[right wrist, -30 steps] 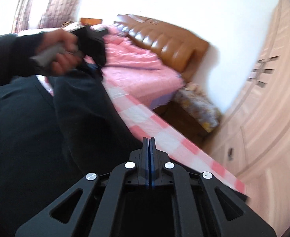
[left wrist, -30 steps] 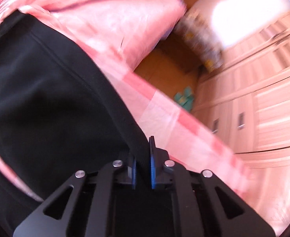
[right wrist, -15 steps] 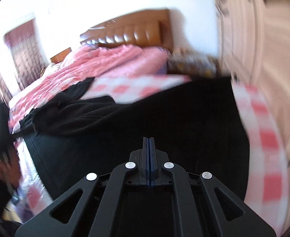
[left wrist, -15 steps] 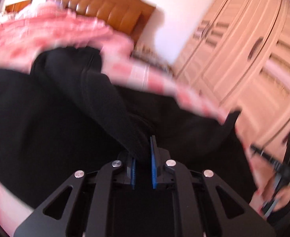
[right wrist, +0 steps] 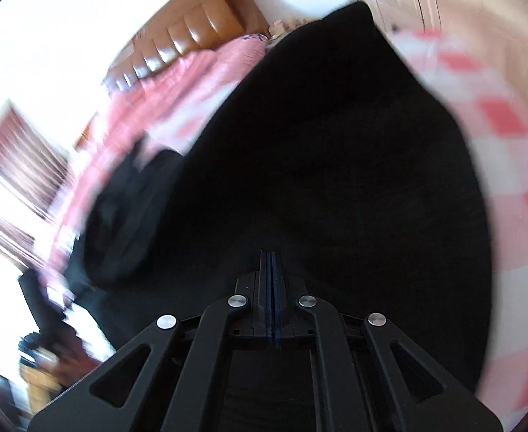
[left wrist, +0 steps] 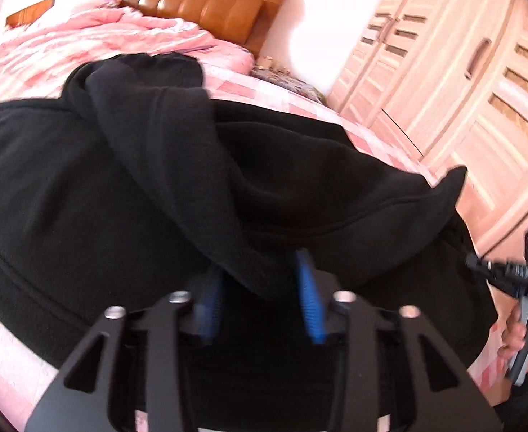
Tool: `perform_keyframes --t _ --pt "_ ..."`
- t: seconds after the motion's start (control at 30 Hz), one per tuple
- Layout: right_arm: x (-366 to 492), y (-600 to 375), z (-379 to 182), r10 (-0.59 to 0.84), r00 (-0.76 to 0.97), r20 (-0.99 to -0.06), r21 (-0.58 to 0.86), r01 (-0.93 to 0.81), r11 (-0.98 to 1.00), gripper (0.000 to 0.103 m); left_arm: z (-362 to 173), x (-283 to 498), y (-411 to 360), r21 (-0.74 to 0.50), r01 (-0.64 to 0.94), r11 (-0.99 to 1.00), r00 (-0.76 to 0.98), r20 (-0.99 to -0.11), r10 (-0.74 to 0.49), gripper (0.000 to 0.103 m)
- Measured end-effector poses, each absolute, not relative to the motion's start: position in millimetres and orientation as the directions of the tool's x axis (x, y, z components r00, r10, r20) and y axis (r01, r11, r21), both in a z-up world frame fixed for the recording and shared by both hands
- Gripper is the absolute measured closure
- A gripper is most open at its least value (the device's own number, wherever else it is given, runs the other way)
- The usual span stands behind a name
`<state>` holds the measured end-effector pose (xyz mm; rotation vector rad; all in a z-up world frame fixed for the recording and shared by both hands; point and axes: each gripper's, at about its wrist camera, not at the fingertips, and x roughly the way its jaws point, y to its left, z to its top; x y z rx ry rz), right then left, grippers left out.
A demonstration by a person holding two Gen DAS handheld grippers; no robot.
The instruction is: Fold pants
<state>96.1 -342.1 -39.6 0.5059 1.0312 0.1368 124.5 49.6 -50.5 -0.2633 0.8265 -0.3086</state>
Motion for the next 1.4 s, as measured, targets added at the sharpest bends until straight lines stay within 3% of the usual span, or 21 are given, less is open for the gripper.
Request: perform_keyframes --t 0.13,0.33,0.4,0.5,0.57,0.63,0.67,0.77,0.8,0.9,0.93,1.0,1.03,1.07,1.13,1.2,1.33,1.4 --pt "98 -326 -34 0.220 0.542 -0.811 0.268 0.009 0.963 0.097 -47 125 39 -0.301 0.182 0.936 0.640 -0.687 -0.345 0.042" --pt "107 -338 -17 0.297 0.583 -0.756 0.402 0.054 0.914 0.097 -49 120 45 -0.325 0.183 0.928 0.640 -0.677 -0.363 0.038" --pt "127 -356 -20 0.276 0.529 -0.803 0.436 0.204 0.876 0.097 -49 120 43 -0.316 0.187 0.930 0.639 -0.680 -0.359 0.036" --pt "145 -349 -23 0.263 0.486 -0.833 0.391 0.182 0.902 0.097 -49 119 43 -0.315 0.185 0.931 0.640 -0.680 -0.357 0.036" --pt "151 -351 -27 0.473 0.471 -0.745 0.589 0.132 0.797 0.097 -49 119 46 -0.326 0.184 0.927 0.640 -0.676 -0.365 0.036" --pt "147 -363 -27 0.595 0.513 -0.618 0.747 0.146 0.649 0.097 -49 118 48 -0.338 0.184 0.923 0.640 -0.671 -0.374 0.036" --pt "143 -364 -27 0.595 0.537 -0.598 0.763 0.155 0.627 0.097 -50 118 49 -0.343 0.184 0.921 0.640 -0.669 -0.378 0.036" --pt "152 -354 -36 0.411 0.373 -0.832 0.519 0.259 0.815 0.097 -49 119 49 -0.351 0.193 0.916 0.637 -0.666 -0.389 0.033" --pt "152 -352 -37 0.434 0.367 -0.823 0.537 0.248 0.806 0.097 -49 119 49 -0.352 0.202 0.914 0.634 -0.664 -0.396 0.032" --pt "148 -354 -24 0.542 0.485 -0.686 0.680 0.164 0.715 0.096 -49 119 51 -0.365 0.206 0.908 0.633 -0.658 -0.408 0.031" --pt "147 -356 -17 0.590 0.539 -0.602 0.747 0.117 0.655 0.096 -49 119 52 -0.370 0.205 0.906 0.633 -0.655 -0.411 0.031" --pt "139 -357 -12 0.692 0.622 -0.366 0.872 -0.030 0.488 0.096 -49 119 55 -0.384 0.198 0.902 0.636 -0.650 -0.416 0.031" --pt "135 -354 -14 0.751 0.639 -0.165 0.930 -0.153 0.334 0.096 -50 119 57 -0.397 0.195 0.897 0.636 -0.645 -0.424 0.031" --pt "134 -347 -16 0.774 0.625 -0.096 0.943 -0.191 0.272 0.096 -50 119 59 -0.407 0.194 0.893 0.636 -0.640 -0.430 0.031" --pt "133 -325 -14 0.801 0.578 -0.154 0.943 -0.156 0.294 0.096 -50 119 63 -0.420 0.183 0.889 0.642 -0.634 -0.431 0.031" --pt "136 -316 -7 0.825 0.558 -0.086 0.941 -0.226 0.251 0.096 -48 117 66 -0.414 0.150 0.898 0.664 -0.630 -0.402 0.030" --pt "149 -291 19 0.756 0.603 -0.255 0.828 -0.267 0.493 0.096 -29 107 73 -0.405 0.075 0.911 0.709 -0.622 -0.334 0.028" --pt "146 -280 17 0.729 0.590 -0.347 0.759 -0.280 0.588 0.096 -9 107 73 -0.506 0.095 0.857 0.676 -0.600 -0.429 0.010"
